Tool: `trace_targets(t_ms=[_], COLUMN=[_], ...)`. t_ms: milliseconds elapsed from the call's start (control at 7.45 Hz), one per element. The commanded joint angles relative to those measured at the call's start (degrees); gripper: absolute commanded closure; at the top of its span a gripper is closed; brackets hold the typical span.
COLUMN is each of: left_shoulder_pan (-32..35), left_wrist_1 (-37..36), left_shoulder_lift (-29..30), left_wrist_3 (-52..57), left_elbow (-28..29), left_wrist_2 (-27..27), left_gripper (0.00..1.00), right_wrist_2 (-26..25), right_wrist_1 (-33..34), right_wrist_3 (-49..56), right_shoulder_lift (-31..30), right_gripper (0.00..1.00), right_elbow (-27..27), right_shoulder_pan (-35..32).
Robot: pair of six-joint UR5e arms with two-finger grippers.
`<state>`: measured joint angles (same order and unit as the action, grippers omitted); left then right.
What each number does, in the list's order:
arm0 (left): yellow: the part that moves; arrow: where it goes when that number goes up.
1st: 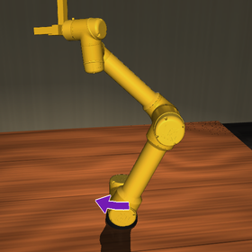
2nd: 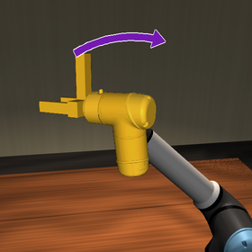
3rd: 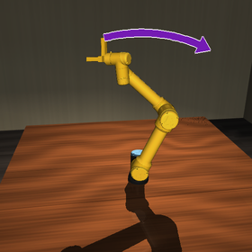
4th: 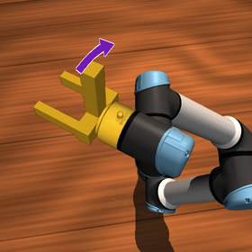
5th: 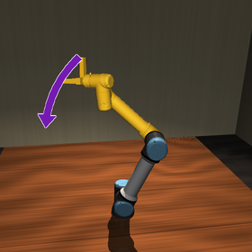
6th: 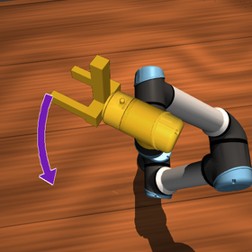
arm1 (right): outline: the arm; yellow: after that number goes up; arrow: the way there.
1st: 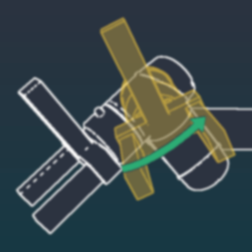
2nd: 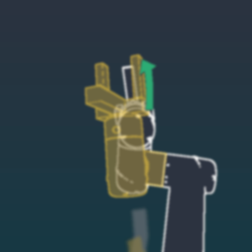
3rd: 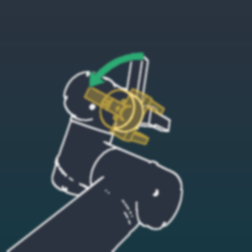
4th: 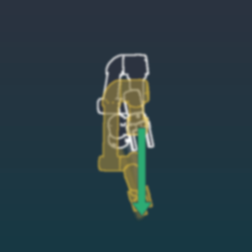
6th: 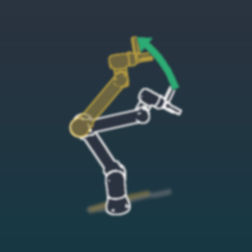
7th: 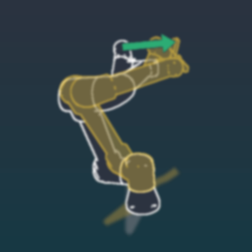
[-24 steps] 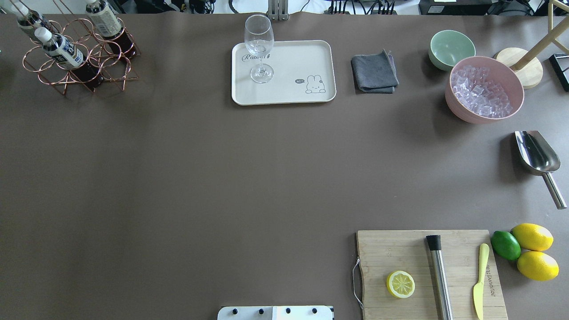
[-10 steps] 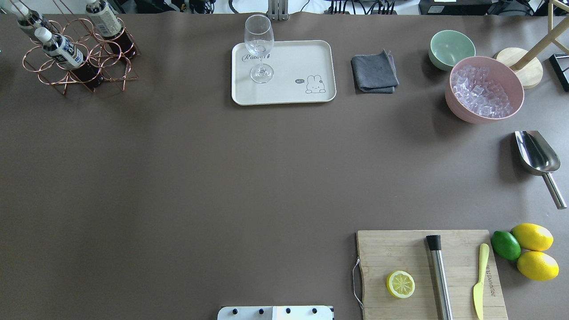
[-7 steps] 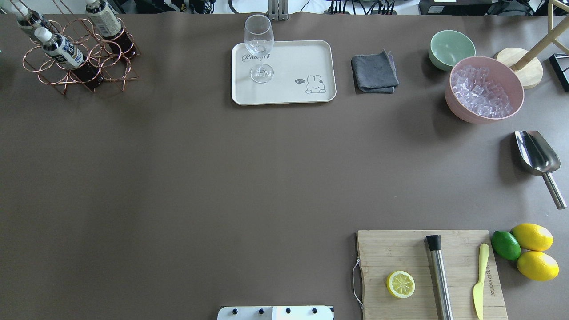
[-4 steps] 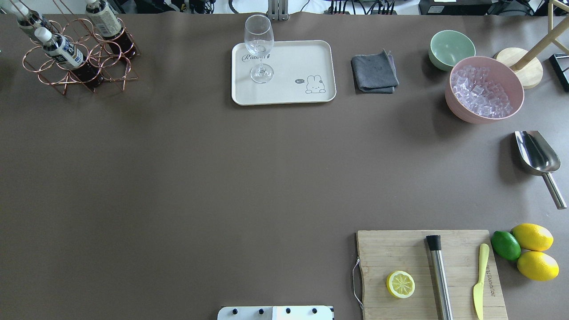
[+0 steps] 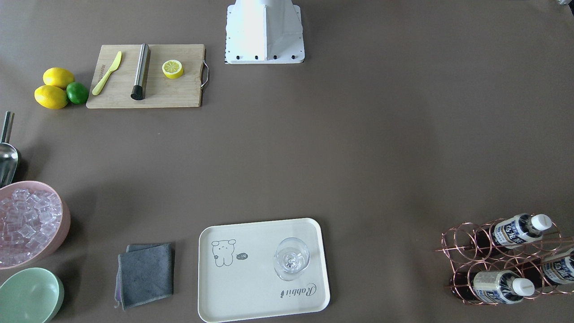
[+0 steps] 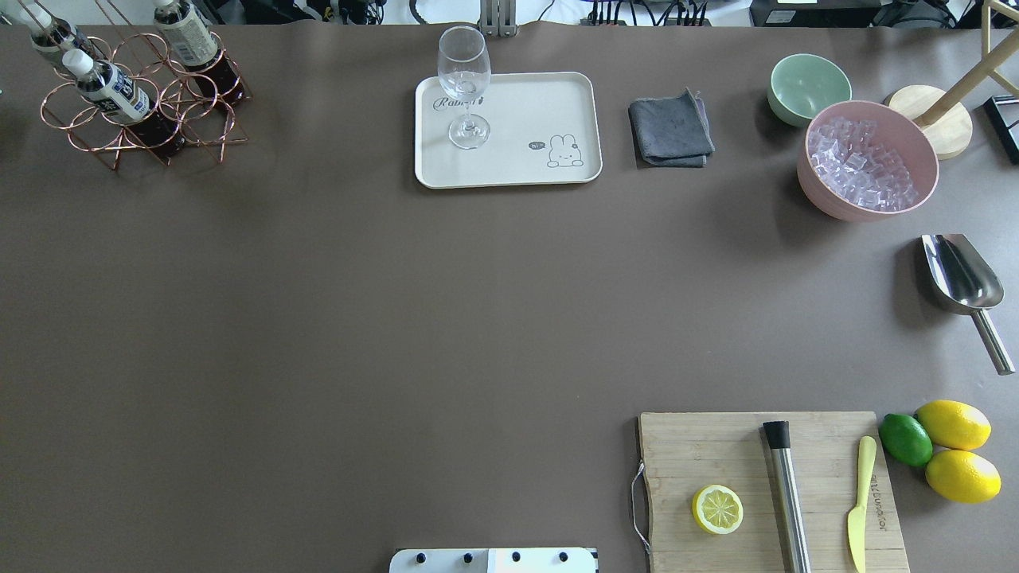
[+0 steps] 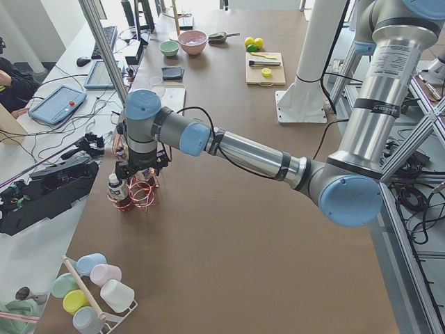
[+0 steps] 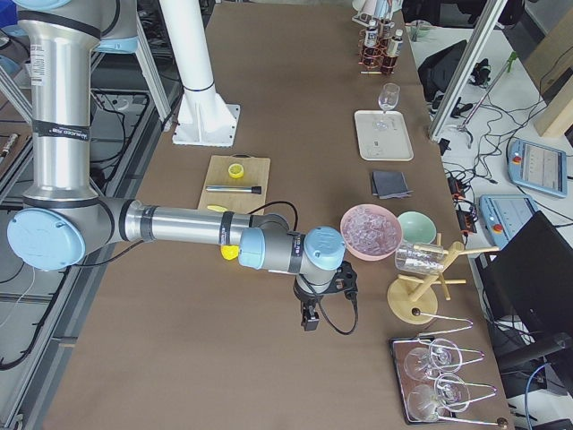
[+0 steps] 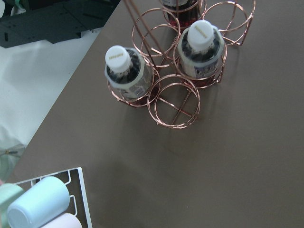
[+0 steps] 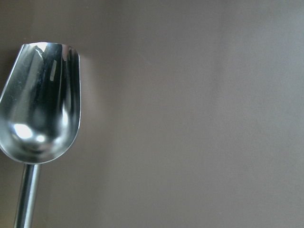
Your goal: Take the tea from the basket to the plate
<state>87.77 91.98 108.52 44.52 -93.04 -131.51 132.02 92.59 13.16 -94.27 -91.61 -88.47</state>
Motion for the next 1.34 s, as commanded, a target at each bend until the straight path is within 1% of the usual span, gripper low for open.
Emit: trace_targets(t_ms=[0, 134, 537, 671, 939, 1207], left_shoulder_pan=[-1.3, -1.5, -3.5, -3.7, -3.7, -4.8], left_wrist_1=[-5.8, -6.0, -5.9, -5.6, -4.0, -4.1], left_shoulder_lift=[9.6, 12.8, 23.8, 25.7, 26.1, 25.7], left_wrist_3=[7.8, 9.3, 12.3, 13.0, 13.8, 15.2], left_elbow=[5.2, 7.9, 20.9, 23.7, 26.6, 27.1], left_wrist_2=[-4.2, -5.1, -5.1, -5.0, -4.7, -4.7], left_gripper=[0.02, 0.02, 0.02, 0.02, 0.02, 0.02], right_wrist_2=[0.7, 0.6, 0.1, 0.1, 0.1, 0.1], right_wrist_1=[0.0, -0.1, -0.1, -0.1, -0.1, -0.1], right_wrist_3=[0.0, 0.0, 0.0, 0.0, 0.2, 0.2], right_shoulder_lift=[0.1, 0.1, 0.5, 0.5, 0.5, 0.4], right_gripper=[0.0, 0.0, 0.0, 0.0, 0.0, 0.0], right_elbow=[0.3, 0.1, 0.3, 0.3, 0.3, 0.3], right_shoulder_pan=[0.1, 0.1, 0.0, 0.0, 0.0, 0.0])
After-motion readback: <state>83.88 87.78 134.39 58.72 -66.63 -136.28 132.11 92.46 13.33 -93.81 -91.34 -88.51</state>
